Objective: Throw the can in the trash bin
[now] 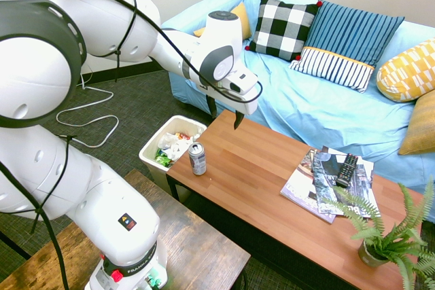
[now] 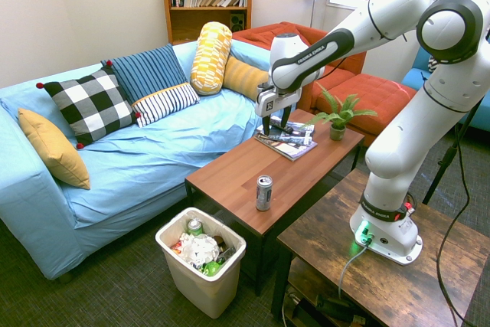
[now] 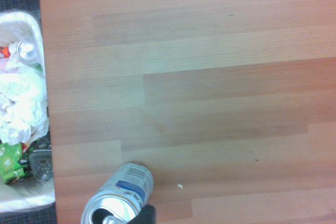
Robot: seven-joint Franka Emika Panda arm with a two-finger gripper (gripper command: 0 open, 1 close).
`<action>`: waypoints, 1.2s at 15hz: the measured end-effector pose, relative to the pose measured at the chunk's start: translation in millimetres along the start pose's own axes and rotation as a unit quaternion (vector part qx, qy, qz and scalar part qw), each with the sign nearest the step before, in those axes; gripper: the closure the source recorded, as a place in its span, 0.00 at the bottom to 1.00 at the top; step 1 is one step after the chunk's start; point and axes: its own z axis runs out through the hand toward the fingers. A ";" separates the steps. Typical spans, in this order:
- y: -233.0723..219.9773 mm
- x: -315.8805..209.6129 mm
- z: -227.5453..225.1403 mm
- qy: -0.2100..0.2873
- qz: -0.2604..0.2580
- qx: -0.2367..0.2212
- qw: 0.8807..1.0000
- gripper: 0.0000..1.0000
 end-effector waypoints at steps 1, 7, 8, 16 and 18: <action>-0.6 0.4 0.1 -0.001 0.000 -0.001 1.000 0.00; -14.9 -34.6 14.2 -0.006 0.002 -0.017 1.000 0.00; -15.6 -44.1 21.0 -0.007 0.007 -0.020 1.000 0.00; -28.2 -96.8 88.2 -0.020 0.040 -0.029 0.999 0.00; -30.8 -99.6 110.2 -0.024 0.045 -0.032 0.998 0.00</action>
